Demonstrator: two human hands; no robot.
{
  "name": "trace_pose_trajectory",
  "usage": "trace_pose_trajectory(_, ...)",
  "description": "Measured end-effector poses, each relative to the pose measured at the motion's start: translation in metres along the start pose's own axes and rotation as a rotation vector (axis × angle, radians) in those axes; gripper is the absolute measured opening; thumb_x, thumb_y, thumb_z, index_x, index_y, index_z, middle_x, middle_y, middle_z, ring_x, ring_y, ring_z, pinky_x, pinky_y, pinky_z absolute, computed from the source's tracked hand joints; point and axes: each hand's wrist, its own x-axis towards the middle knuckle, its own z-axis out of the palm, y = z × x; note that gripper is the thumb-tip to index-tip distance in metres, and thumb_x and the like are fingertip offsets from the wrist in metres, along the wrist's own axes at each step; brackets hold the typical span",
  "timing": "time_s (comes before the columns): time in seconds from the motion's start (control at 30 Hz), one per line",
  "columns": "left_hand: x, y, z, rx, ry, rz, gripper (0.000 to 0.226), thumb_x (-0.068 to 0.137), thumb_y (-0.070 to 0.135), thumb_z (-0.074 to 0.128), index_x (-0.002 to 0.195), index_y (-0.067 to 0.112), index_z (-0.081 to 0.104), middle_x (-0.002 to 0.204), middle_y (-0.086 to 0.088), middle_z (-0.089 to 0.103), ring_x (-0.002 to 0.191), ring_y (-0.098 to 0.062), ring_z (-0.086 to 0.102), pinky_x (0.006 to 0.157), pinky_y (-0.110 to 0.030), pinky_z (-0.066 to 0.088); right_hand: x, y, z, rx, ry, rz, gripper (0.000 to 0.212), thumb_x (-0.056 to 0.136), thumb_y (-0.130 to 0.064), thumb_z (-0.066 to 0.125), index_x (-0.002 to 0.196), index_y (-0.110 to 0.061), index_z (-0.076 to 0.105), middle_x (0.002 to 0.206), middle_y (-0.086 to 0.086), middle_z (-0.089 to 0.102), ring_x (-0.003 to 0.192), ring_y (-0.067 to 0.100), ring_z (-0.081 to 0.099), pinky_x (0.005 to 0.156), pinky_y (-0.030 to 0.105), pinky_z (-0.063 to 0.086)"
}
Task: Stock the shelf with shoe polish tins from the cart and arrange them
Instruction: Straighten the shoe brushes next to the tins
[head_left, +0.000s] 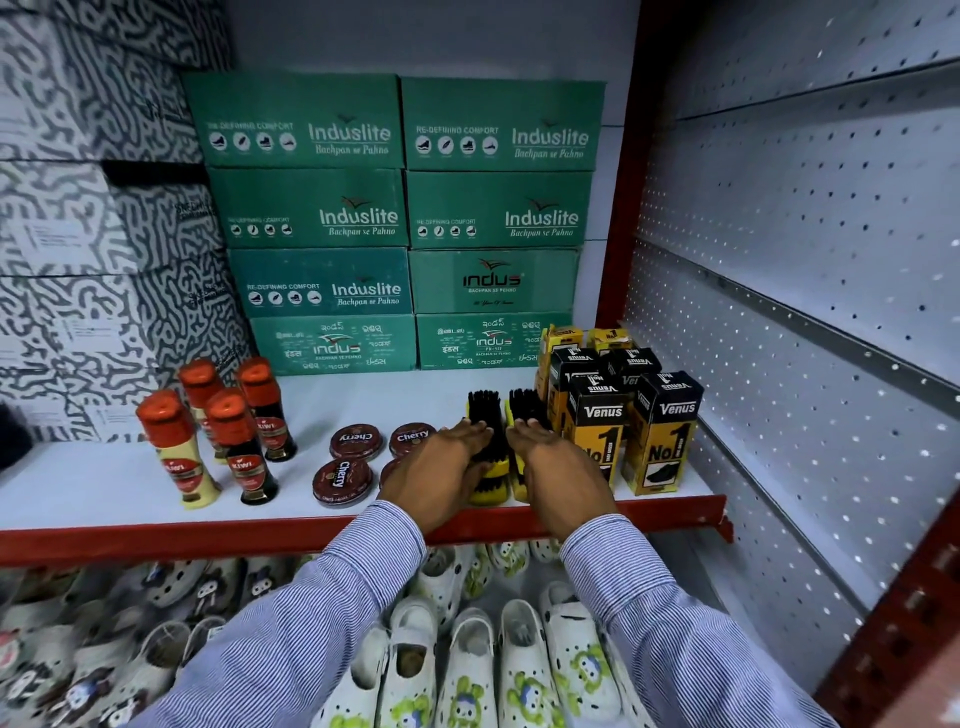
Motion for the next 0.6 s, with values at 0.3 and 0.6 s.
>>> trace_pose_trajectory(0.3,0.011,0.043,-0.015,0.146,0.153,0.136,0.066,0.103,0.033,0.04,0.161,0.02,0.01,0.172,0.0,0.0,0.159,-0.024,-0.009,0.13,-0.049,0.001,-0.02,0.022,-0.045,0.064,0.536,0.065,0.056,0.09,-0.008,0.043,0.146,-0.01,0.043,0.153,0.007,0.043,0.146,0.024,0.034,0.121,0.042,0.024)
trace_pose_trajectory(0.6,0.046,0.083,-0.002,0.211,0.107,0.276,0.062,0.104,0.036,0.035,0.16,0.017,0.016,0.171,-0.001,0.014,0.159,-0.023,-0.002,0.13,-0.053,0.002,-0.02,0.084,-0.035,-0.001,0.414,0.378,0.061,0.096,-0.031,0.02,0.151,-0.009,0.032,0.16,0.01,0.03,0.151,0.025,0.02,0.124,0.042,0.012)
